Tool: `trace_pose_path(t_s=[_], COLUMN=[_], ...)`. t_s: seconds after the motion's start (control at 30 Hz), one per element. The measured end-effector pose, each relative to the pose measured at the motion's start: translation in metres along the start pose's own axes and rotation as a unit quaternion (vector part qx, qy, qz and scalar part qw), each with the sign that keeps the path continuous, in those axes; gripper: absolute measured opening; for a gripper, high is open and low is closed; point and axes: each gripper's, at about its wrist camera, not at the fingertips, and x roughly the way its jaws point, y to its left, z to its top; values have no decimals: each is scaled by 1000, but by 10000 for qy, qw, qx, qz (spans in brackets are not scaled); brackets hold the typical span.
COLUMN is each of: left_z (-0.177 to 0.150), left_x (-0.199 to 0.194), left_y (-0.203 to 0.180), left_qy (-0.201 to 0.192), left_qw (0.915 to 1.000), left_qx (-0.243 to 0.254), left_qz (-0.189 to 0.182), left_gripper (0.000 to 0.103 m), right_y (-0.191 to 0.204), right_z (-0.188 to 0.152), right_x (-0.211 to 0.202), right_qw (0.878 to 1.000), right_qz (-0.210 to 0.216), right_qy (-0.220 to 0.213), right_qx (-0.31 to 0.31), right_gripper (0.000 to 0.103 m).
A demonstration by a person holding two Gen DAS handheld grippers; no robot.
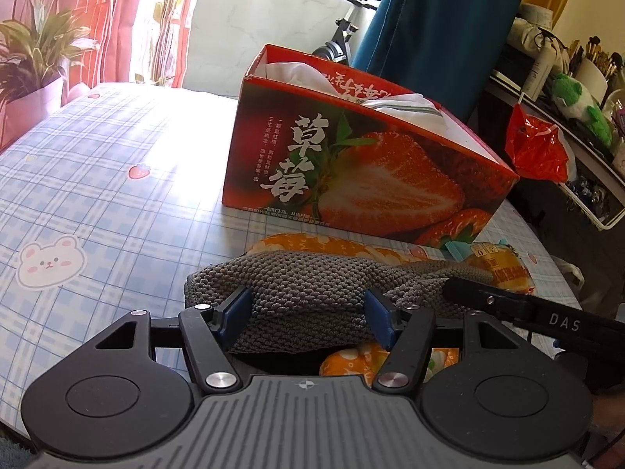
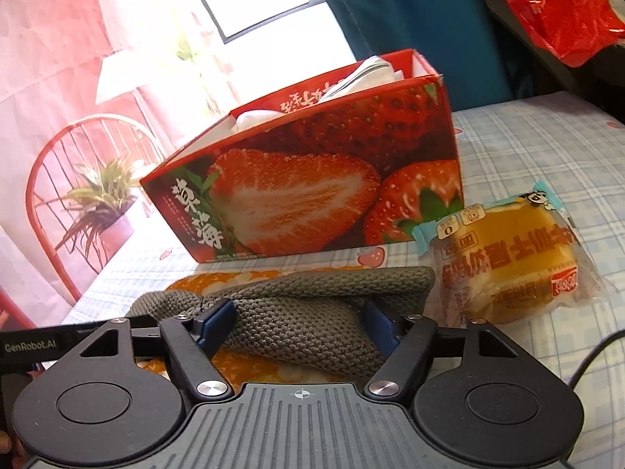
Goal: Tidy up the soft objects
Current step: 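Lift the grey knit cloth with the right tool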
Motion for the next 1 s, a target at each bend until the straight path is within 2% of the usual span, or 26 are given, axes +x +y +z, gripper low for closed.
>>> trace_pose_path(t_s=[0.13,0.33,0.6,0.7,0.83,1.0], left_z=[0,-2,0,0,-3,-5], left_x=[0,-5,-8,-12,-6,-4], left_y=[2,0,8,12,12,10], left_qy=[-21,-147,-149,-225,-87,-94], left_qw=[10000,9998,9994,9986,9990,9995], left_qx=[0,-50,-283,-431,-418,-289], left_qz=[52,147,131,190,126,104], left_gripper=[69,70,69,69,72,72], right_y=[-4,-3,-2,2,6,7], right_z=[1,-2,-5,-6,-7,-8], right_x=[-6,0,1,3,5,6], right_qw=[9997,9994,9995,9996,9992,9990], right_qz=[-172,-341,-293,-146,-128,-157], right_qy=[-147,32,99,164,213,244], right_qx=[81,-71,-96,-153,-311,-332], right_gripper=[60,60,60,60,60,61])
